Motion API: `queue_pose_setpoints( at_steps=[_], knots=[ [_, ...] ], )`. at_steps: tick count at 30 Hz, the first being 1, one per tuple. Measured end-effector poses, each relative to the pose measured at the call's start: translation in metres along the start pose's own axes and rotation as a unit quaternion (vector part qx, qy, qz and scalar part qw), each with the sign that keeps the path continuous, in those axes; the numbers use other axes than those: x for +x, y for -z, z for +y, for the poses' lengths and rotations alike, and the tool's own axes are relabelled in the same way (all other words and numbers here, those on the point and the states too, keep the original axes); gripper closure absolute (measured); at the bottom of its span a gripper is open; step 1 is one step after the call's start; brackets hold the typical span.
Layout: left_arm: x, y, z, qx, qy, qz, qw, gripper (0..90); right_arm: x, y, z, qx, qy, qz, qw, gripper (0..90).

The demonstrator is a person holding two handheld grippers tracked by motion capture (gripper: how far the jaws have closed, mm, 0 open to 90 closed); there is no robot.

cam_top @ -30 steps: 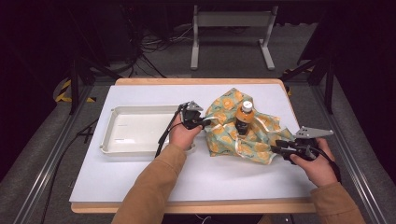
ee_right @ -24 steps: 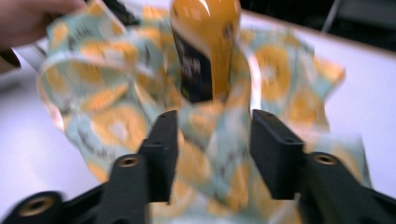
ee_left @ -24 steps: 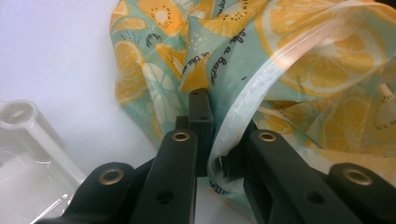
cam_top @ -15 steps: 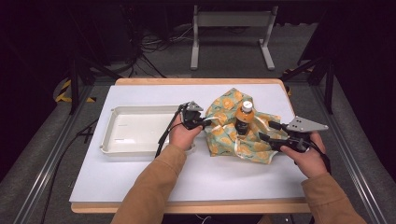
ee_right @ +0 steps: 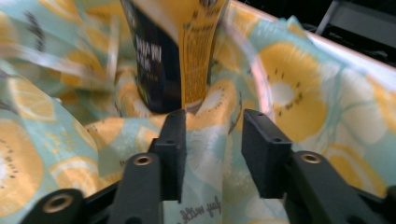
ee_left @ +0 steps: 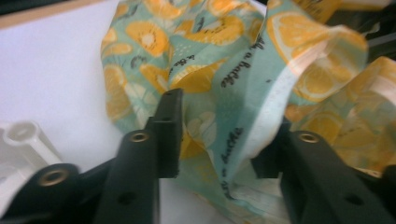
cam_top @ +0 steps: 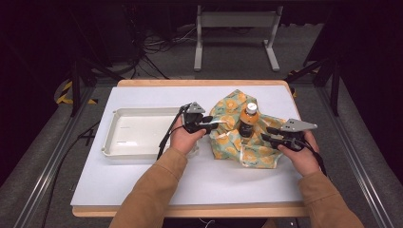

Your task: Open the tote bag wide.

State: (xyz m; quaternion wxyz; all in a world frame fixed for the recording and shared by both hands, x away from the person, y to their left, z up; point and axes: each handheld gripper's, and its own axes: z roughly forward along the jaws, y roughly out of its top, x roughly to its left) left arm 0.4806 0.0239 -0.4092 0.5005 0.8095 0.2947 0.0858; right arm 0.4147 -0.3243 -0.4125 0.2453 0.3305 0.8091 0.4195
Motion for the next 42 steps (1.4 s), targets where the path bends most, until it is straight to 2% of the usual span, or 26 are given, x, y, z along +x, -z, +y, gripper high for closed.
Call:
queue_pose_setpoints(
  at_steps=[2, 6, 10, 13, 16, 20, 22, 26, 34, 40, 42],
  knots=[
    [-0.004, 0.007, 0.003, -0.012, -0.003, -0.003, 0.9999, 47.4, 0.0, -0.003, -0.002, 0.008, 0.0, 0.002, 1.0, 65.8],
    [-0.014, 0.023, 0.008, -0.04, -0.011, -0.019, 0.999, 38.5, 0.0, -0.004, -0.005, 0.006, -0.006, 0.003, 1.0, 65.7],
    [-0.025, 0.037, 0.013, -0.062, -0.021, -0.027, 0.9975, 33.5, 0.0, -0.004, -0.005, 0.003, -0.01, 0.001, 0.9999, 65.2],
    [-0.037, 0.045, 0.018, -0.084, -0.034, -0.04, 0.9951, 38.4, 0.001, -0.003, -0.005, -0.001, -0.011, 0.0, 0.9999, 65.2],
    [-0.052, 0.046, 0.023, -0.094, -0.048, -0.071, 0.9919, 49.6, 0.001, -0.003, -0.005, -0.004, -0.012, 0.0, 0.9999, 65.6],
    [-0.068, 0.039, 0.024, -0.086, -0.052, -0.111, 0.9887, 61.3, 0.002, -0.001, -0.004, -0.008, -0.012, 0.0, 0.9999, 65.7],
    [-0.074, 0.033, 0.022, -0.072, -0.054, -0.119, 0.9888, 65.1, 0.002, 0.0, -0.004, -0.01, -0.013, 0.0, 0.9999, 65.6],
    [-0.078, 0.021, 0.012, -0.047, -0.06, -0.117, 0.9902, 68.5, 0.001, 0.001, -0.005, -0.013, -0.015, 0.0, 0.9998, 65.3],
    [-0.076, 0.005, -0.013, -0.001, -0.042, -0.105, 0.9936, 72.4, 0.005, 0.009, 0.0, -0.042, -0.01, -0.003, 0.999, 68.2],
    [-0.075, -0.003, -0.035, 0.025, -0.03, -0.099, 0.9943, 73.7, 0.01, 0.01, 0.005, -0.051, -0.009, 0.008, 0.9986, 70.4],
    [-0.075, -0.004, -0.038, 0.028, -0.032, -0.098, 0.9943, 73.8, 0.011, 0.009, 0.005, -0.051, -0.01, 0.012, 0.9986, 70.6]
  ],
)
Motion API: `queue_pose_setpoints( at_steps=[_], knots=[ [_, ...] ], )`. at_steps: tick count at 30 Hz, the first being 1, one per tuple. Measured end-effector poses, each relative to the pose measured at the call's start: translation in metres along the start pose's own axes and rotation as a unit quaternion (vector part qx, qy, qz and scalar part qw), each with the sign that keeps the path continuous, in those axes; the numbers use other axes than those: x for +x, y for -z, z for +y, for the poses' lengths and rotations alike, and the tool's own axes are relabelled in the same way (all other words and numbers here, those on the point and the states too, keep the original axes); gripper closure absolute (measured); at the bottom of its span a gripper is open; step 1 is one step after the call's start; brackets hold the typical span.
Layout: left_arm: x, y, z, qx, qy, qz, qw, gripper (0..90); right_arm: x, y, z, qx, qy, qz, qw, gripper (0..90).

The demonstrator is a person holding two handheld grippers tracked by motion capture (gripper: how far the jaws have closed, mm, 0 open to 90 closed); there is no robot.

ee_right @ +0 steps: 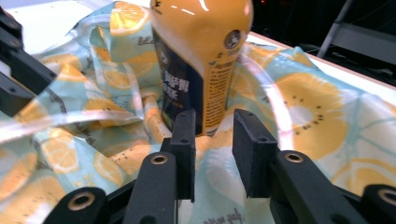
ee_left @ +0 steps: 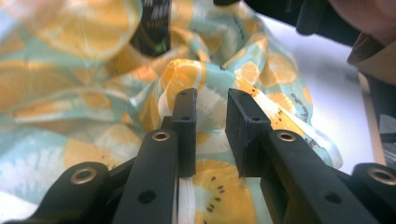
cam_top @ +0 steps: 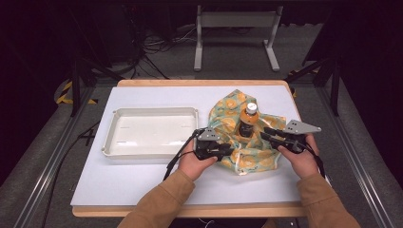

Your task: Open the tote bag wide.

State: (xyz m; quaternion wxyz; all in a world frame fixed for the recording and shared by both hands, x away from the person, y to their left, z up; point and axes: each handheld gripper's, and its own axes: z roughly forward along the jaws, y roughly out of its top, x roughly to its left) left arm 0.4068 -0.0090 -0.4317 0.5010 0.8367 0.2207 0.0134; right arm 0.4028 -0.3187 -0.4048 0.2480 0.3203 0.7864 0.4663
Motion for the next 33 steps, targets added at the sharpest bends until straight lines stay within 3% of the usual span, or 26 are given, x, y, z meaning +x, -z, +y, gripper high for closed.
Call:
queue_pose_setpoints(
  at_steps=[14, 21, 27, 33],
  knots=[
    [0.0, -0.01, -0.016, 0.03, 0.004, 0.014, 0.9994, 74.5, 0.014, -0.013, -0.001, 0.016, -0.001, 0.031, 0.9994, 72.0],
    [0.003, -0.01, -0.016, 0.028, 0.015, 0.011, 0.9994, 74.8, 0.021, -0.02, -0.003, 0.024, 0.001, 0.04, 0.9989, 71.1],
    [0.002, -0.009, -0.015, 0.014, 0.004, 0.011, 0.9998, 73.4, 0.023, -0.028, -0.008, 0.043, 0.004, 0.04, 0.9983, 69.2],
    [0.002, -0.006, -0.013, 0.002, 0.003, 0.007, 1.0, 70.0, 0.018, -0.032, -0.017, 0.08, -0.002, 0.032, 0.9963, 64.2]
  ],
)
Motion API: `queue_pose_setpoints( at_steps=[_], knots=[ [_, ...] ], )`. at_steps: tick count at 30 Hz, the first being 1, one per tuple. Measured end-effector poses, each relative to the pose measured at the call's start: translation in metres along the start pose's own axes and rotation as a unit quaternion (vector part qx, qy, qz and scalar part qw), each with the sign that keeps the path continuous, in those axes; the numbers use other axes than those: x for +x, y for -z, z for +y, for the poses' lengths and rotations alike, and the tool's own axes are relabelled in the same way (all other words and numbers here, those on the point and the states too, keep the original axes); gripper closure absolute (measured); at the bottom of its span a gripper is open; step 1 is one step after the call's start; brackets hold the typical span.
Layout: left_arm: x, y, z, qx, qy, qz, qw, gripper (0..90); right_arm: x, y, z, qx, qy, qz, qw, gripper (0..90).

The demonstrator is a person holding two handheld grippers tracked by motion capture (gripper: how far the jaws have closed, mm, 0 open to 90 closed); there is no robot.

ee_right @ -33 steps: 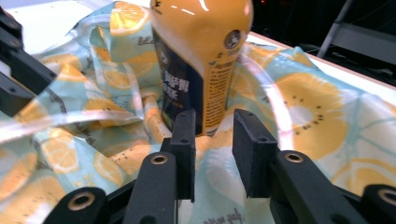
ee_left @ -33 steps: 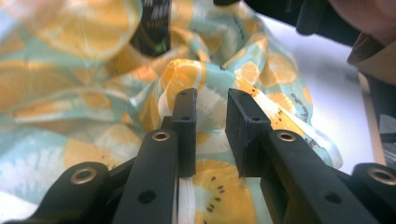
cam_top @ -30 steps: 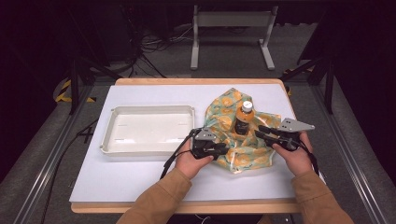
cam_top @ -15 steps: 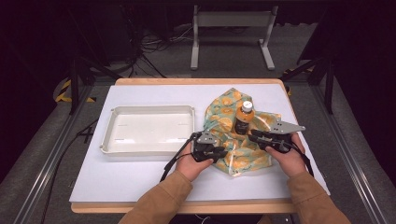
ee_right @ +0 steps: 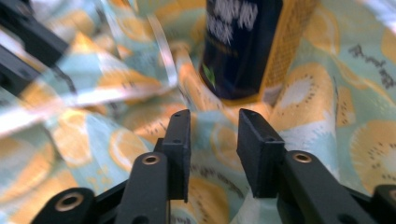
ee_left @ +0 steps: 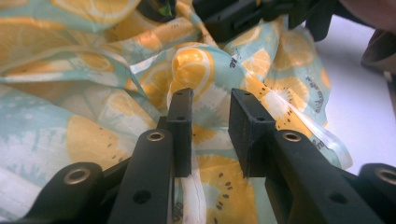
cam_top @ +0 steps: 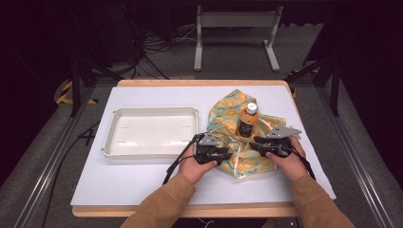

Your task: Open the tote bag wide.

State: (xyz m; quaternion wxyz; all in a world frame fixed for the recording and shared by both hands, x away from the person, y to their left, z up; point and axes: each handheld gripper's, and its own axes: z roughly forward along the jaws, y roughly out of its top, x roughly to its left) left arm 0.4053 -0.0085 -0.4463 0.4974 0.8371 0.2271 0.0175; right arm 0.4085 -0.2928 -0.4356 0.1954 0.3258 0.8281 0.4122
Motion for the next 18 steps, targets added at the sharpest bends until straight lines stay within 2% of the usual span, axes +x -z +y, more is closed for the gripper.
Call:
queue_pose_setpoints(
  at_steps=[5, 8, 10, 13, 18],
  knots=[
    [-0.001, 0.004, 0.003, -0.02, 0.007, -0.006, 0.9998, 62.0, -0.003, -0.002, -0.005, 0.02, -0.01, 0.002, 0.9997, 58.1],
    [-0.002, 0.008, 0.007, -0.031, -0.002, 0.002, 0.9995, 49.8, -0.003, -0.004, -0.007, 0.026, -0.022, 0.003, 0.9994, 51.8],
    [-0.003, 0.01, 0.009, -0.04, -0.004, 0.002, 0.9992, 46.4, -0.003, -0.005, -0.007, 0.026, -0.023, 0.003, 0.9994, 50.8],
    [-0.003, 0.016, 0.016, -0.053, -0.012, 0.003, 0.9985, 36.1, -0.003, -0.005, -0.008, 0.026, -0.025, 0.003, 0.9993, 48.9],
    [-0.002, 0.029, 0.03, -0.072, -0.011, -0.01, 0.9973, 33.1, -0.003, -0.005, -0.008, 0.027, -0.025, 0.002, 0.9993, 42.7]
  ],
)
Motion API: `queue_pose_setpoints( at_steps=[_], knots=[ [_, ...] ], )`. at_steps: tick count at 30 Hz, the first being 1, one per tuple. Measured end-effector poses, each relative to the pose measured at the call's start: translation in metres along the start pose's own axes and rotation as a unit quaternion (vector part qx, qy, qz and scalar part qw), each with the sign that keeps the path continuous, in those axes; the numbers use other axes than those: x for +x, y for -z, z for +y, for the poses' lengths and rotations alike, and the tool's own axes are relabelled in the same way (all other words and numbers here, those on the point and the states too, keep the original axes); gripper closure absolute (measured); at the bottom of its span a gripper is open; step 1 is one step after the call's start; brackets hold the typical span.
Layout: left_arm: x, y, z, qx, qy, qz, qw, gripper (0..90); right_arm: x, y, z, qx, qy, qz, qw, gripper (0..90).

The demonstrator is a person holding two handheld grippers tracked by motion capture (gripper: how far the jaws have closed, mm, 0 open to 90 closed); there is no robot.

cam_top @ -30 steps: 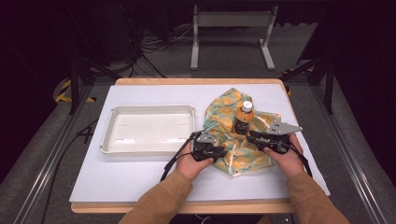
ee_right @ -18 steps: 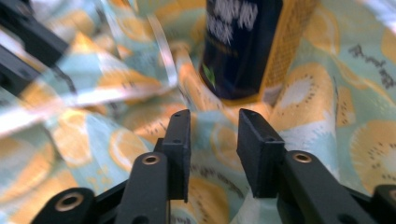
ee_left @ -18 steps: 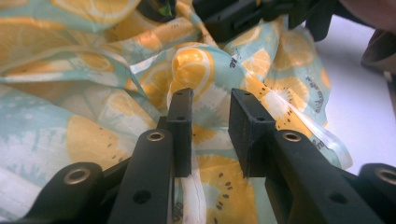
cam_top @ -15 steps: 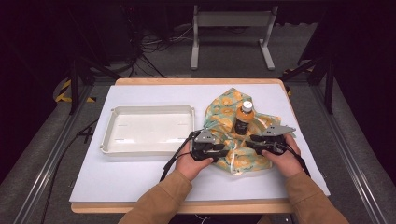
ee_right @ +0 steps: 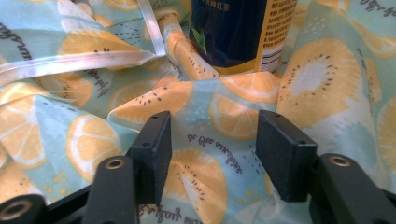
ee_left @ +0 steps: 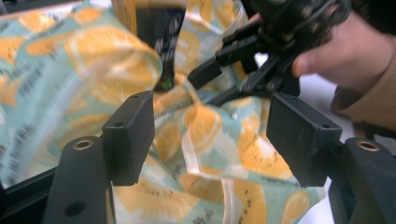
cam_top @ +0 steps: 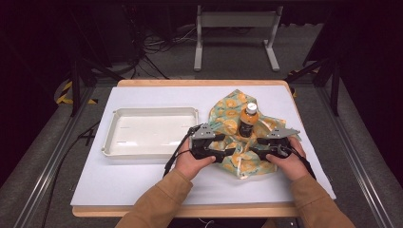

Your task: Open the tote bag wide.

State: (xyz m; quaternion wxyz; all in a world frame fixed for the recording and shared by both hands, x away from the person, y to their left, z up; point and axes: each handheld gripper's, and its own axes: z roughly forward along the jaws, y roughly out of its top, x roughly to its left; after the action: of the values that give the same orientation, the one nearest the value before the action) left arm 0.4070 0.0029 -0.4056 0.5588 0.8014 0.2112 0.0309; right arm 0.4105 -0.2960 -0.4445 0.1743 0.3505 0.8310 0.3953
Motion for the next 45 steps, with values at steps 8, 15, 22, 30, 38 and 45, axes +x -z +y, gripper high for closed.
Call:
queue_pose_setpoints(
  at_steps=[8, 15, 22, 30, 38, 45],
  knots=[
    [-0.001, 0.012, 0.03, -0.017, -0.01, -0.006, 0.9998, 30.8, 0.0, 0.002, -0.001, -0.009, -0.001, 0.0, 1.0, 33.7],
    [-0.002, 0.014, 0.055, -0.025, -0.018, -0.013, 0.9994, 30.0, 0.0, 0.005, -0.001, -0.021, -0.006, 0.002, 0.9998, 32.6],
    [0.002, 0.009, 0.073, -0.035, -0.009, -0.012, 0.9993, 29.2, 0.0, 0.009, 0.0, -0.033, -0.01, 0.004, 0.9994, 32.3],
    [0.014, -0.004, 0.092, -0.037, 0.0, 0.003, 0.9993, 27.3, 0.001, 0.017, 0.006, -0.058, -0.009, 0.008, 0.9983, 31.4],
    [0.019, -0.018, 0.106, -0.034, -0.006, 0.013, 0.9993, 26.3, 0.002, 0.026, 0.011, -0.083, -0.012, 0.009, 0.9964, 30.5],
    [0.023, -0.03, 0.107, -0.035, -0.007, 0.015, 0.9993, 26.7, 0.003, 0.035, 0.014, -0.097, -0.01, 0.008, 0.9952, 30.6]
  ],
)
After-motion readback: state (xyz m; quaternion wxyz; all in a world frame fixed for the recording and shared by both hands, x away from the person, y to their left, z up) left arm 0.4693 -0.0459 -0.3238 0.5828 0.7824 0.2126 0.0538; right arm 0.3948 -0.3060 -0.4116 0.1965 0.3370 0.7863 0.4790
